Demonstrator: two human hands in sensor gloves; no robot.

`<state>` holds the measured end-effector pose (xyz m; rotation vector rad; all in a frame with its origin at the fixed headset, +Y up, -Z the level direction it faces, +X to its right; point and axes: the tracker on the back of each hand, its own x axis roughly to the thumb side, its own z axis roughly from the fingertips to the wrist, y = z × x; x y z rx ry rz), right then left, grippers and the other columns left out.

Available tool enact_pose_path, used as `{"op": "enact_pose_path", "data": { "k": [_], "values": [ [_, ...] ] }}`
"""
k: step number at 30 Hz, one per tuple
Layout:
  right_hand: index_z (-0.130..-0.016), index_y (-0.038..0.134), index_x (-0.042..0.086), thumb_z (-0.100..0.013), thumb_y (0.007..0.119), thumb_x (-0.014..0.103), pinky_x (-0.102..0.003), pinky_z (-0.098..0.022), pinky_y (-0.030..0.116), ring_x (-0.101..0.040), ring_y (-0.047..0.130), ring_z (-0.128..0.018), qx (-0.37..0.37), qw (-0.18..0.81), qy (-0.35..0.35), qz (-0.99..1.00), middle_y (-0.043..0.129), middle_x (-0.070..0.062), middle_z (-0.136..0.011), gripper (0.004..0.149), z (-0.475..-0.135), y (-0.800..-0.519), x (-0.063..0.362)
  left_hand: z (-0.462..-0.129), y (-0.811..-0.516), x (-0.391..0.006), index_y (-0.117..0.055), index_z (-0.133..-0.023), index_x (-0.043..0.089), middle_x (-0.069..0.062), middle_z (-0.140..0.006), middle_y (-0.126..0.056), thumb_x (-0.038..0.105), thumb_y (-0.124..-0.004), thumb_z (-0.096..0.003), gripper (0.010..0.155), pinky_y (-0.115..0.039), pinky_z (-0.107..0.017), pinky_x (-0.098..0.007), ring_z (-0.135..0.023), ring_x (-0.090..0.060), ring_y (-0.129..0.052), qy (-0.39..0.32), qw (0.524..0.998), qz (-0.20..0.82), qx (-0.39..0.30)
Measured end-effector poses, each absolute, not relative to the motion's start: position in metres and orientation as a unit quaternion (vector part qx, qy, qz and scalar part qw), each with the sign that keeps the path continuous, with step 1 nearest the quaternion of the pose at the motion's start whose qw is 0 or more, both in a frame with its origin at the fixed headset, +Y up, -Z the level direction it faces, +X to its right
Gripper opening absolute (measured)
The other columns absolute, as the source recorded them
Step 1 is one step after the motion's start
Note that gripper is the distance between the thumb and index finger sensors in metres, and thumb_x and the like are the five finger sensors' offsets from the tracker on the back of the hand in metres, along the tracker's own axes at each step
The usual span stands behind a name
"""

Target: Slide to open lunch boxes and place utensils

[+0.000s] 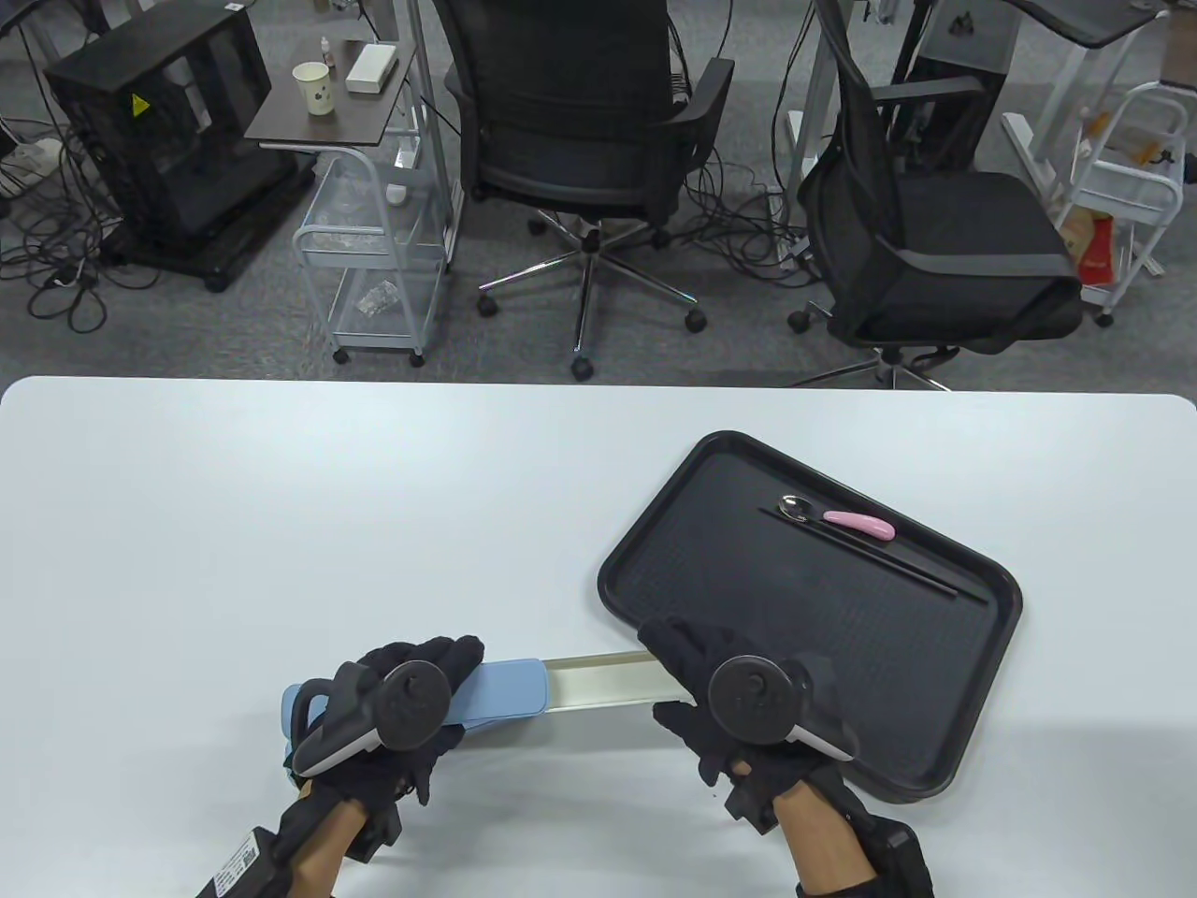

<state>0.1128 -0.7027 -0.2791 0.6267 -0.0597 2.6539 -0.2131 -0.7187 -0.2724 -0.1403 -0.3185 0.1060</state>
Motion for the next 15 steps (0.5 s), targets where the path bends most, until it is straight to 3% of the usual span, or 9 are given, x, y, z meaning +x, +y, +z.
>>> {"op": "enact_pose_path", "data": {
  "k": [8,15],
  "values": [
    [-0.103,0.048,0.044,-0.043,0.090,0.040,-0.059,-0.070,0.057,-0.037,0.071,-0.094,0.202,0.213,-0.005,0.956,0.050,-0.010,-0.109,0.073,-0.284,-0.705,0.125,-0.276,-0.724,-0.218,-0.037,-0.105,0.035,0.000,-0.105,-0.055,0.039,-0.093,-0.0383,0.087,-0.045,-0.073,-0.061,-0.092,-0.032,-0.061,-0.152,0.983,0.055,-0.086],
    [-0.106,0.039,0.038,-0.043,0.090,0.040,-0.059,-0.070,0.058,-0.037,0.072,-0.093,0.194,0.219,-0.005,0.956,0.051,-0.010,-0.109,0.081,-0.285,-0.706,0.127,-0.275,-0.725,-0.215,-0.036,-0.105,0.033,-0.001,-0.106,-0.053,0.036,-0.091,-0.0396,0.086,-0.047,-0.072,-0.062,-0.092,-0.033,-0.060,-0.159,0.981,0.056,-0.092]
  ]
}}
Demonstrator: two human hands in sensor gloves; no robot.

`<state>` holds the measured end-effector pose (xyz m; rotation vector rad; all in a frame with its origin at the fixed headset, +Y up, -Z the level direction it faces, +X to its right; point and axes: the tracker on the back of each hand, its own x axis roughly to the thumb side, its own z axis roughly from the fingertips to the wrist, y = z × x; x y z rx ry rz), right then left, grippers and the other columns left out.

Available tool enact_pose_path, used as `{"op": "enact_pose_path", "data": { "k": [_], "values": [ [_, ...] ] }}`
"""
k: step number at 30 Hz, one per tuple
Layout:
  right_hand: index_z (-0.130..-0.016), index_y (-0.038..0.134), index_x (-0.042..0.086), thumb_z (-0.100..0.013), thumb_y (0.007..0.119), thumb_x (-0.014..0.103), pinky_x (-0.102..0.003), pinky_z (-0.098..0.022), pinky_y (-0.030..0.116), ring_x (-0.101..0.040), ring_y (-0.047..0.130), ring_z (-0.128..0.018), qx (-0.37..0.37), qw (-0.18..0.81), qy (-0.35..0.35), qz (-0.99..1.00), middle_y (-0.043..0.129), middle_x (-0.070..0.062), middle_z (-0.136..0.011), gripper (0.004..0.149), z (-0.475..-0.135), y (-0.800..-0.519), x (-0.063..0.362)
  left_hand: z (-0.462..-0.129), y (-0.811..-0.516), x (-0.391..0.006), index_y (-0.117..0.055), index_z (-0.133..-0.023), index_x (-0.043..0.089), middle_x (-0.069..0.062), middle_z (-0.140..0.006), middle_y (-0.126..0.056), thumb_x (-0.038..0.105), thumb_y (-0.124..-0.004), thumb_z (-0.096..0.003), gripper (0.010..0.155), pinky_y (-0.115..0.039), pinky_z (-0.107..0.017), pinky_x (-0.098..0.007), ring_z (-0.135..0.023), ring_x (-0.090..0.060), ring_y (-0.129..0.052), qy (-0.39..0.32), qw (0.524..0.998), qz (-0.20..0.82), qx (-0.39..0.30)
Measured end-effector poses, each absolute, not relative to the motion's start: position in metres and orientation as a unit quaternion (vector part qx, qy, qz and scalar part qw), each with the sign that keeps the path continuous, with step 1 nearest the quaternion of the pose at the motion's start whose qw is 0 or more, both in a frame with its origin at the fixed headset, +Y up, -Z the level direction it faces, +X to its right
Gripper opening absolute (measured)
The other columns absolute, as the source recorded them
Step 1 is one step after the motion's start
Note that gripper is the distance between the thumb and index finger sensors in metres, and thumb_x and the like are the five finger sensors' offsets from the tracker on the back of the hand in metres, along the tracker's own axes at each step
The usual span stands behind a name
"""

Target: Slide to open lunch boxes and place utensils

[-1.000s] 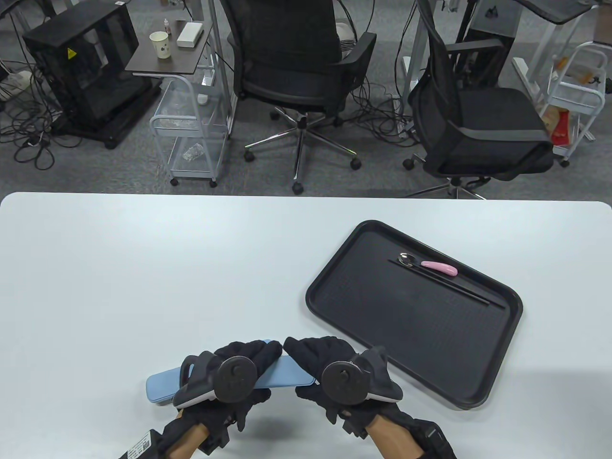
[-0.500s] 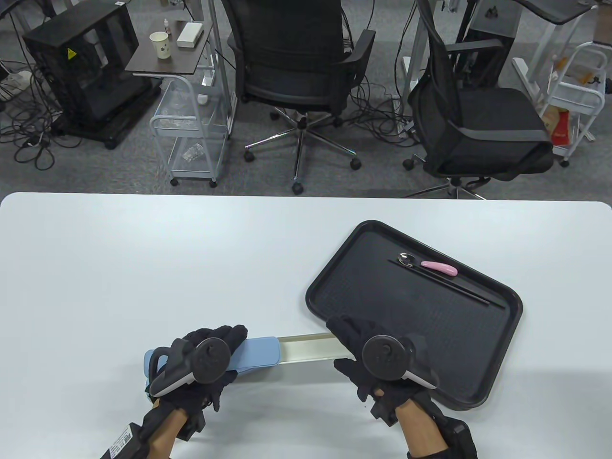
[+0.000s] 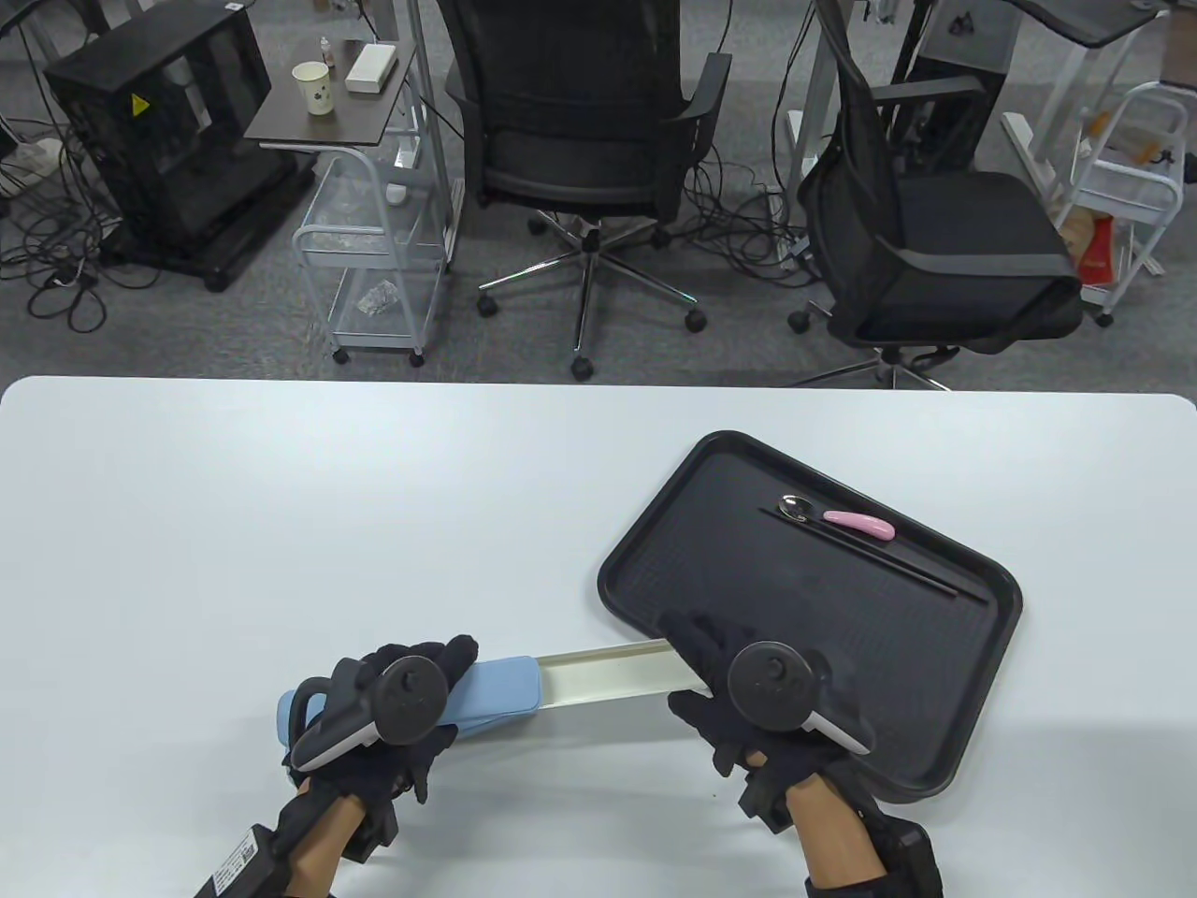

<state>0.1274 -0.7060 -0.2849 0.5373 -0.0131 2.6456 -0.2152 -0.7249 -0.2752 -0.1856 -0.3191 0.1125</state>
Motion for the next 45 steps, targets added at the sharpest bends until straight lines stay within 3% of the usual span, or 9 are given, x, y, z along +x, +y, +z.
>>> {"op": "enact_pose_path", "data": {
  "k": [15,25,37,45],
  "values": [
    [-0.107,0.038,0.033,-0.041,0.090,0.049,-0.060,-0.071,0.056,-0.038,0.069,-0.095,0.171,0.247,-0.016,0.954,0.048,-0.010,-0.110,0.086,-0.287,-0.700,0.151,-0.277,-0.726,-0.218,-0.037,-0.105,0.032,-0.001,-0.106,-0.053,0.036,-0.090,-0.0390,0.085,-0.047,-0.072,-0.063,-0.092,-0.033,-0.060,-0.152,0.982,0.063,-0.098],
    [-0.108,0.038,0.033,-0.044,0.087,0.048,-0.061,-0.072,0.052,-0.041,0.061,-0.100,0.106,0.253,-0.037,0.961,0.043,-0.011,-0.113,0.082,-0.290,-0.675,0.180,-0.280,-0.727,-0.222,-0.038,-0.105,0.032,-0.001,-0.105,-0.054,0.037,-0.090,-0.0388,0.085,-0.047,-0.072,-0.063,-0.092,-0.033,-0.061,-0.146,0.981,0.074,-0.107],
    [-0.105,0.052,0.032,-0.045,0.087,0.045,-0.060,-0.072,0.052,-0.040,0.061,-0.100,-0.049,0.088,-0.039,0.994,0.053,-0.010,-0.110,0.071,-0.339,-0.678,0.220,-0.280,-0.725,-0.222,-0.037,-0.105,0.032,-0.002,-0.106,-0.053,0.037,-0.090,-0.0392,0.085,-0.047,-0.072,-0.063,-0.093,-0.033,-0.060,-0.148,0.981,0.077,-0.103],
    [-0.103,0.057,0.032,-0.046,0.086,0.042,-0.060,-0.072,0.050,-0.039,0.059,-0.100,-0.128,0.018,0.008,0.992,0.057,-0.006,-0.109,0.065,-0.372,-0.707,0.268,-0.279,-0.722,-0.220,-0.037,-0.105,0.032,-0.001,-0.106,-0.053,0.037,-0.090,-0.0391,0.085,-0.047,-0.072,-0.062,-0.093,-0.032,-0.060,-0.158,0.980,0.079,-0.096]
  ]
}}
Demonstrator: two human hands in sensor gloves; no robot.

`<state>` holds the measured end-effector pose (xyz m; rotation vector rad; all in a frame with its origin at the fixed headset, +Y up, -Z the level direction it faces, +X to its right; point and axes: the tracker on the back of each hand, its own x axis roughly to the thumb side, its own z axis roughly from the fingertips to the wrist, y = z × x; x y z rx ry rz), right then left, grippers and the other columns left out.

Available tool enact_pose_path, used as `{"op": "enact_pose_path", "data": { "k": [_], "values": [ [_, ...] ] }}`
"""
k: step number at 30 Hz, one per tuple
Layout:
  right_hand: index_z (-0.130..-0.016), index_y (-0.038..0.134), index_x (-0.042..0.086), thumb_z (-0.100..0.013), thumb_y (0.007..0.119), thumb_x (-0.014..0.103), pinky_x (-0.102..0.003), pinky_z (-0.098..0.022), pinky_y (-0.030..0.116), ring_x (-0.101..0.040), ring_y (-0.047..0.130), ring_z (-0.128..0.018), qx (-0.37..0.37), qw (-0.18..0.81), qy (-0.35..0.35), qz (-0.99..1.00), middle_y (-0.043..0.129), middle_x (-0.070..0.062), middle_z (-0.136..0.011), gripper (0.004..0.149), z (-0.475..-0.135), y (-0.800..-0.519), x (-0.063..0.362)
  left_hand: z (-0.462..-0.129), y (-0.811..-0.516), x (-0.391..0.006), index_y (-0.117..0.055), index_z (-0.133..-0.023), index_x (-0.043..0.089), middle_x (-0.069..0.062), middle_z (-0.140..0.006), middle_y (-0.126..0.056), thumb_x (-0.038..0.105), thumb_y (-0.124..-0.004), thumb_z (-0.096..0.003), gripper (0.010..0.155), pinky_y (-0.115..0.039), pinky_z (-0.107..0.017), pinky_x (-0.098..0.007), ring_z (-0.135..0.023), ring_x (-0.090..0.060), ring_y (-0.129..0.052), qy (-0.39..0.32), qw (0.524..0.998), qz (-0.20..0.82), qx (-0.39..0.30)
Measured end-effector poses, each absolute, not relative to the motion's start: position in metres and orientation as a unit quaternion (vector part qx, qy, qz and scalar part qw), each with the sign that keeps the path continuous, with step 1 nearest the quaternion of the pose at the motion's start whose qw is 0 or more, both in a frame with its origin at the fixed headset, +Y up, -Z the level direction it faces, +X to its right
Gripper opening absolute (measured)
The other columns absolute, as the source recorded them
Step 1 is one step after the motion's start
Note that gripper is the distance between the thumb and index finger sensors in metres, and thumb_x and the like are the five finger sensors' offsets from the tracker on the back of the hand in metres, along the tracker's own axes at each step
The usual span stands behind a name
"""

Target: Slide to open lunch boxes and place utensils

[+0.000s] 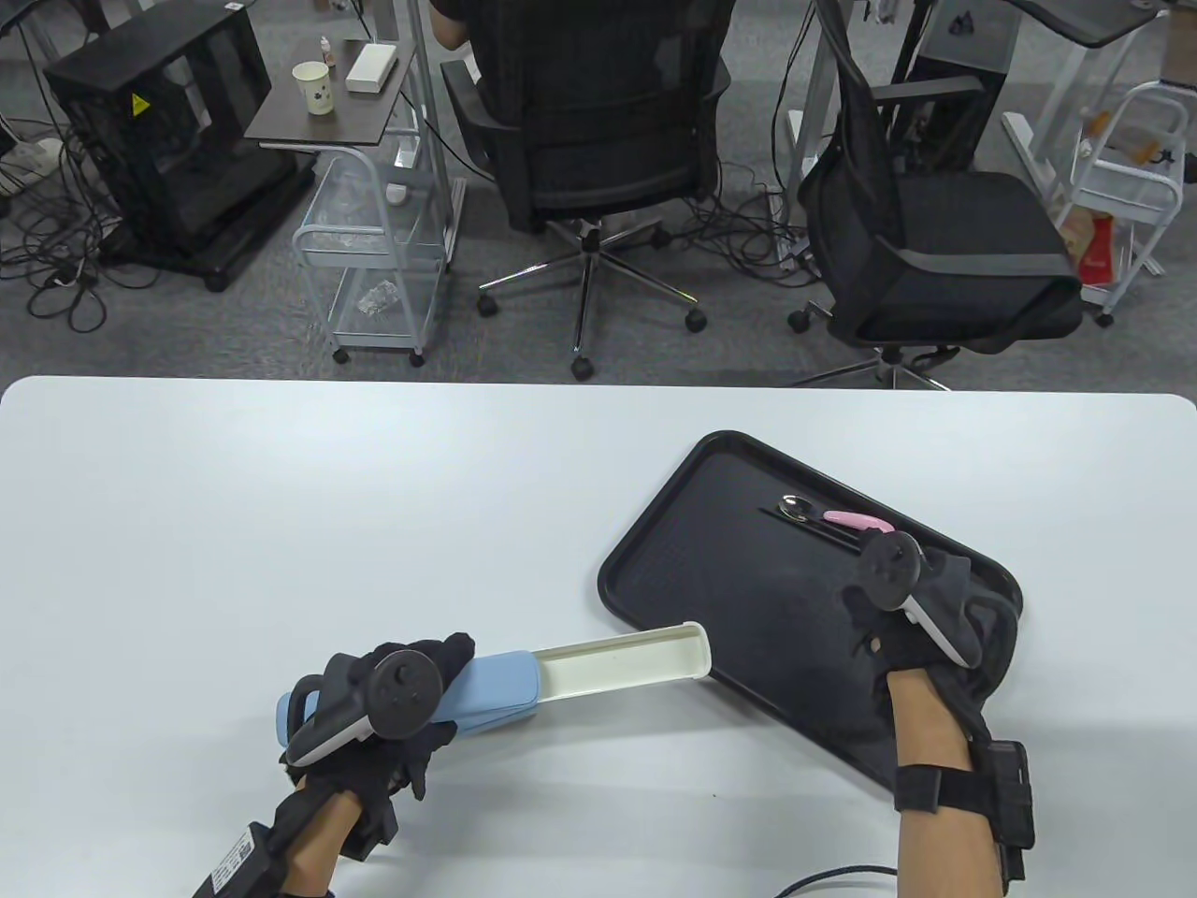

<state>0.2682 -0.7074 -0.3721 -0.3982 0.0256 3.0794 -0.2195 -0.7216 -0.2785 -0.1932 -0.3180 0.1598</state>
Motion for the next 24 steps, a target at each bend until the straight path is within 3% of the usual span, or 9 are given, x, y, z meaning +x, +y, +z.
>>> {"op": "enact_pose_path", "data": {
  "k": [6,11,17,19,24],
  "values": [
    [-0.104,0.054,0.032,-0.047,0.083,0.043,-0.059,-0.073,0.048,-0.039,0.054,-0.103,-0.183,-0.009,0.054,0.982,0.053,-0.006,-0.111,0.065,-0.394,-0.735,0.297,-0.277,-0.721,-0.217,-0.037,-0.105,0.032,-0.002,-0.106,-0.053,0.037,-0.090,-0.0391,0.085,-0.047,-0.072,-0.062,-0.093,-0.032,-0.060,-0.162,0.979,0.078,-0.092],
    [-0.108,0.036,0.029,-0.050,0.072,0.048,-0.060,-0.075,0.036,-0.040,0.034,-0.107,-0.206,0.020,0.124,0.971,0.034,-0.010,-0.115,0.071,-0.407,-0.762,0.316,-0.276,-0.720,-0.212,-0.037,-0.105,0.031,-0.002,-0.106,-0.053,0.037,-0.090,-0.0392,0.085,-0.048,-0.072,-0.062,-0.093,-0.032,-0.060,-0.164,0.980,0.073,-0.090],
    [-0.107,0.020,0.031,-0.051,0.071,0.047,-0.059,-0.077,0.028,-0.038,0.017,-0.109,-0.221,0.020,0.159,0.962,0.017,-0.007,-0.115,0.077,-0.416,-0.780,0.323,-0.274,-0.719,-0.207,-0.037,-0.105,0.031,-0.002,-0.106,-0.053,0.037,-0.090,-0.0394,0.085,-0.047,-0.072,-0.062,-0.093,-0.033,-0.060,-0.174,0.978,0.071,-0.090],
    [-0.107,0.019,0.032,-0.052,0.065,0.047,-0.058,-0.077,0.029,-0.037,0.017,-0.109,-0.217,0.036,0.159,0.963,0.018,-0.006,-0.115,0.073,-0.418,-0.784,0.327,-0.273,-0.718,-0.206,-0.037,-0.105,0.031,-0.002,-0.106,-0.053,0.037,-0.090,-0.0393,0.085,-0.047,-0.072,-0.062,-0.093,-0.033,-0.060,-0.176,0.978,0.069,-0.086],
    [-0.108,0.033,0.035,-0.052,0.068,0.044,-0.058,-0.077,0.033,-0.038,0.029,-0.108,-0.225,0.059,0.150,0.961,0.027,-0.006,-0.115,0.066,-0.421,-0.783,0.328,-0.273,-0.718,-0.205,-0.037,-0.105,0.031,-0.002,-0.106,-0.053,0.037,-0.090,-0.0394,0.085,-0.047,-0.072,-0.062,-0.093,-0.033,-0.060,-0.174,0.979,0.068,-0.086]
  ]
}}
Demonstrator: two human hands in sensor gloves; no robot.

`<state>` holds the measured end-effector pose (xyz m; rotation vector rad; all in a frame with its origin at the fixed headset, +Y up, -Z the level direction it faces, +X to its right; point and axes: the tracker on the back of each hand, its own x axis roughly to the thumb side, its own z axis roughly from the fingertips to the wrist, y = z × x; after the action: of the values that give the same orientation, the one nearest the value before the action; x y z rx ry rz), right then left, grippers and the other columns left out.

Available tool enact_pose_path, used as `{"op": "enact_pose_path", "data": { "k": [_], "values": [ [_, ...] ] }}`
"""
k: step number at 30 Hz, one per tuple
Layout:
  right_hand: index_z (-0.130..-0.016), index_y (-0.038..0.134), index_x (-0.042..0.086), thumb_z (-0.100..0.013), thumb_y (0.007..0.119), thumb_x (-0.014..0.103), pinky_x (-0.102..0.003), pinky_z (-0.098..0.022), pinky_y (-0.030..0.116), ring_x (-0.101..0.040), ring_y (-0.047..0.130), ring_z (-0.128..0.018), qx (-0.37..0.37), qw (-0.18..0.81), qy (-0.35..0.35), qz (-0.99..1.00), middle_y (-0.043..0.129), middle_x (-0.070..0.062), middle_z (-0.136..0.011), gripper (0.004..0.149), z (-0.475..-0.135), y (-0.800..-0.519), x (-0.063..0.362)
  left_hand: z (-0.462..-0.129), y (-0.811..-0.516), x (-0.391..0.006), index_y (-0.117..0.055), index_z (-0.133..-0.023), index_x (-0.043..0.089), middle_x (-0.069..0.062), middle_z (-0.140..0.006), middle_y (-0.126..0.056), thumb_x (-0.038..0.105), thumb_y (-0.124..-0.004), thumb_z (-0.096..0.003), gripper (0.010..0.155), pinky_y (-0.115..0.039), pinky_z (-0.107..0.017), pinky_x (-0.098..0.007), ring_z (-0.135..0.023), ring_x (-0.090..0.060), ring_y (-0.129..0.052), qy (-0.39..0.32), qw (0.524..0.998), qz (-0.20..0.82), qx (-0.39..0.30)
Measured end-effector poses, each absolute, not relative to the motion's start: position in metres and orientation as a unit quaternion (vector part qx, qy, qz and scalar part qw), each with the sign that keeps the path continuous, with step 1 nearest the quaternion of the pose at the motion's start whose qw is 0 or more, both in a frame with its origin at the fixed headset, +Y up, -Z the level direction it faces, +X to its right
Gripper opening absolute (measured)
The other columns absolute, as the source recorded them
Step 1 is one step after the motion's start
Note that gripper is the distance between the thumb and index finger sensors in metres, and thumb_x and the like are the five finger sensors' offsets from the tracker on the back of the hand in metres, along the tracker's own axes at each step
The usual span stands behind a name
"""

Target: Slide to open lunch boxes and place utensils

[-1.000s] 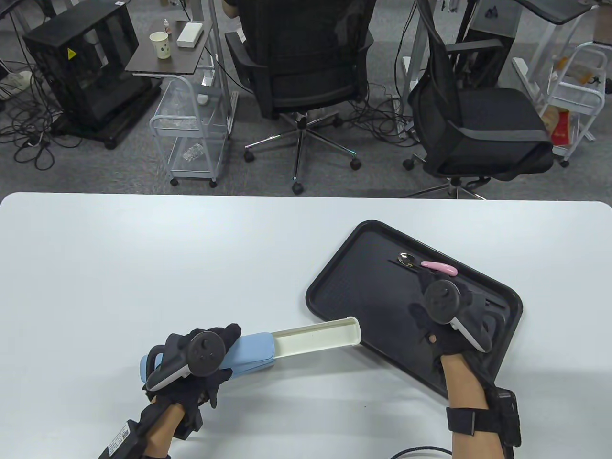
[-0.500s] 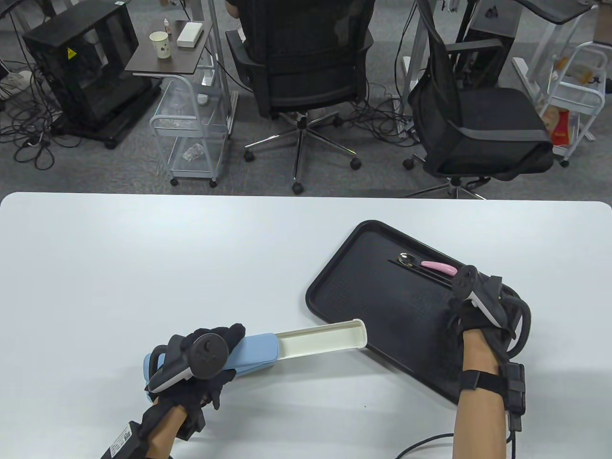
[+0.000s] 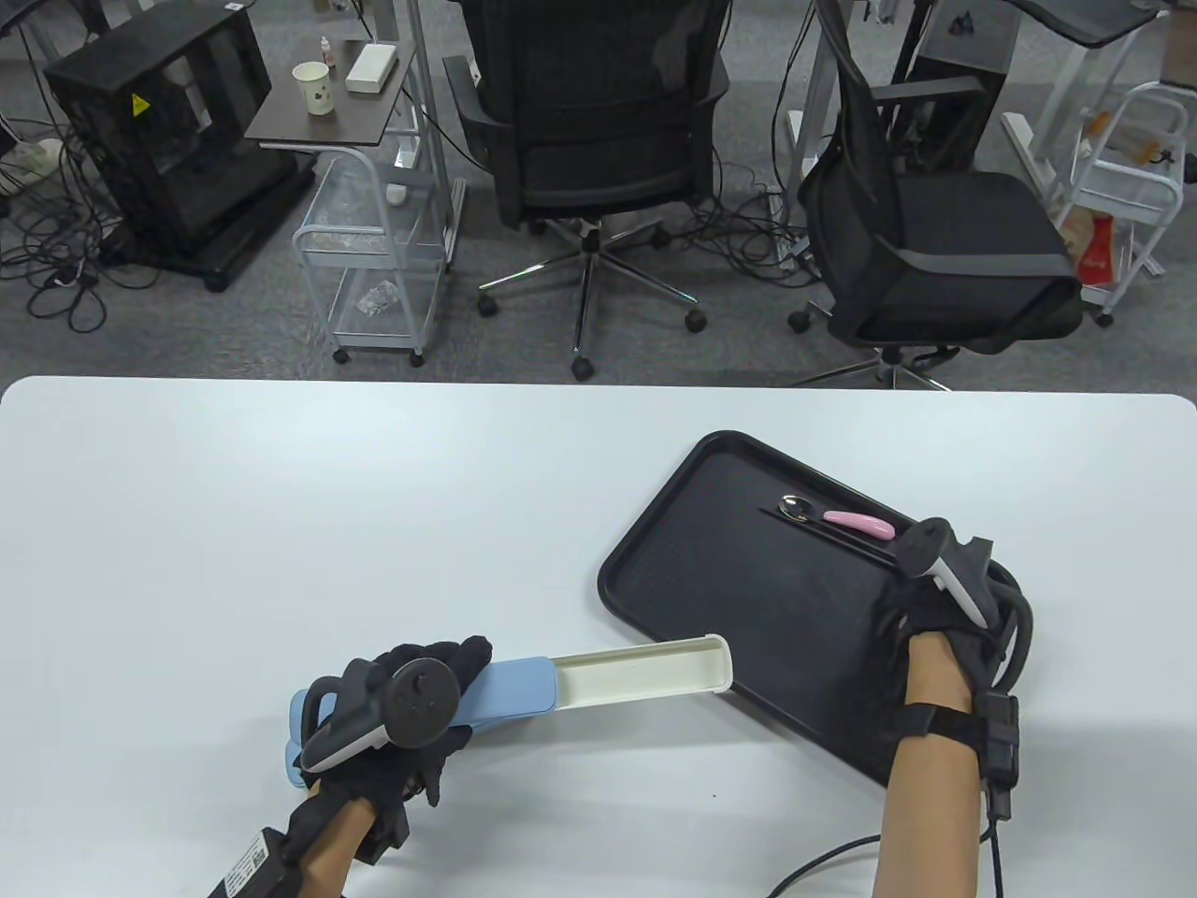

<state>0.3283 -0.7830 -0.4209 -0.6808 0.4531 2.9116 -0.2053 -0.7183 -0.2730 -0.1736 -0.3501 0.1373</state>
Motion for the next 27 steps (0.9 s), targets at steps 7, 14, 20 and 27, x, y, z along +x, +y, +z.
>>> {"op": "enact_pose_path", "data": {
  "k": [7,14,20,27],
  "values": [
    [-0.099,0.060,0.036,-0.050,0.078,0.035,-0.056,-0.075,0.051,-0.033,0.063,-0.098,-0.199,0.012,0.090,0.976,0.062,-0.003,-0.101,0.052,-0.420,-0.776,0.316,-0.274,-0.719,-0.207,-0.037,-0.105,0.031,-0.002,-0.106,-0.053,0.037,-0.090,-0.0394,0.085,-0.047,-0.072,-0.062,-0.093,-0.032,-0.060,-0.169,0.979,0.069,-0.092],
    [-0.086,0.071,0.036,-0.048,0.082,0.031,-0.057,-0.074,0.054,-0.032,0.071,-0.093,-0.160,-0.020,0.127,0.979,0.075,-0.002,-0.089,0.040,-0.417,-0.772,0.307,-0.276,-0.720,-0.210,-0.037,-0.105,0.031,-0.002,-0.106,-0.053,0.037,-0.090,-0.0395,0.085,-0.047,-0.072,-0.062,-0.093,-0.033,-0.060,-0.163,0.979,0.074,-0.094],
    [-0.085,0.072,0.036,-0.047,0.079,0.035,-0.056,-0.070,0.059,-0.032,0.077,-0.088,-0.133,-0.054,0.084,0.986,0.077,-0.002,-0.087,0.038,-0.404,-0.770,0.302,-0.280,-0.724,-0.214,-0.037,-0.105,0.031,-0.002,-0.106,-0.052,0.037,-0.090,-0.0396,0.085,-0.047,-0.072,-0.062,-0.093,-0.033,-0.059,-0.156,0.980,0.074,-0.104],
    [-0.088,0.067,0.037,-0.049,0.073,0.033,-0.057,-0.069,0.060,-0.034,0.074,-0.090,-0.089,0.017,0.027,0.995,0.072,-0.004,-0.091,0.040,-0.375,-0.737,0.286,-0.285,-0.727,-0.217,-0.037,-0.105,0.031,-0.002,-0.106,-0.052,0.037,-0.090,-0.0397,0.084,-0.046,-0.072,-0.063,-0.093,-0.033,-0.059,-0.148,0.979,0.080,-0.113]
  ]
}}
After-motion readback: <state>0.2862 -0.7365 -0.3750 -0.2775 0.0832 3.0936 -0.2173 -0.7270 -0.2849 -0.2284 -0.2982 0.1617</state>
